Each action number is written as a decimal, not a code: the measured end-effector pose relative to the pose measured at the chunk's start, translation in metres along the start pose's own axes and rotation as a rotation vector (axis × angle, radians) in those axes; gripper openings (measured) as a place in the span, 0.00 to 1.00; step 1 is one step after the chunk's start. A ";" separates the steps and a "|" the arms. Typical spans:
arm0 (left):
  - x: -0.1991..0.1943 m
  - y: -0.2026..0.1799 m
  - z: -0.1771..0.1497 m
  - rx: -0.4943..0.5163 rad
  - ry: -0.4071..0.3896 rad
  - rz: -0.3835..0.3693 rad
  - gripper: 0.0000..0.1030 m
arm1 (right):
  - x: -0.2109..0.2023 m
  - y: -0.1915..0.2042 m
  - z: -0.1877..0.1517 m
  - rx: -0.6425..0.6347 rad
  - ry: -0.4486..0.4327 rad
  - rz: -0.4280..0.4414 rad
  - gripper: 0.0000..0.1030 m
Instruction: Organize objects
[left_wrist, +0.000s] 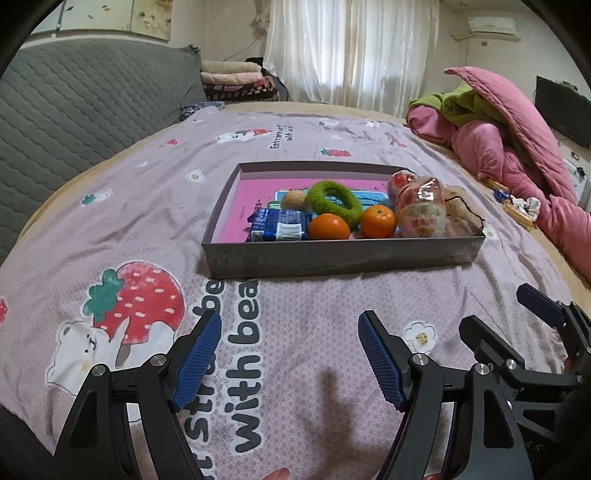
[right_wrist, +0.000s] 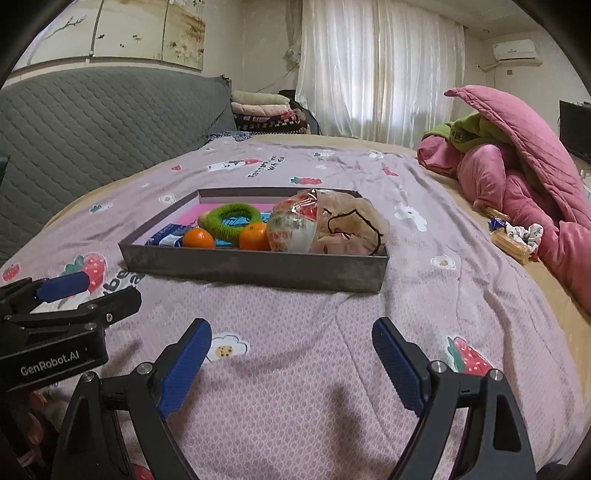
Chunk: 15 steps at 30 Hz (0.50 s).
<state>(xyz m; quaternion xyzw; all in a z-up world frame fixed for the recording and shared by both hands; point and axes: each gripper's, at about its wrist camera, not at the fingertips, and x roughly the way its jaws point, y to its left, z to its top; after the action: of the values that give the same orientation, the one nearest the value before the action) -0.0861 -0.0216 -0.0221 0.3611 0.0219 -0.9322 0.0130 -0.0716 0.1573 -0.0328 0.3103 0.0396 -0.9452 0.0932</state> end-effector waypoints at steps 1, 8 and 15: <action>0.001 0.001 0.000 -0.002 0.001 0.001 0.75 | 0.000 0.001 0.000 -0.002 0.002 0.000 0.86; 0.003 0.004 -0.004 -0.005 -0.012 0.015 0.75 | -0.004 0.008 -0.005 -0.024 -0.013 0.004 0.86; 0.002 0.006 -0.010 -0.005 -0.017 0.018 0.75 | -0.008 0.012 -0.016 -0.033 -0.013 -0.002 0.86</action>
<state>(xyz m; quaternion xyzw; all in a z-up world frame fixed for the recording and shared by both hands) -0.0808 -0.0268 -0.0311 0.3534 0.0209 -0.9350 0.0226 -0.0542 0.1490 -0.0411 0.3023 0.0550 -0.9466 0.0978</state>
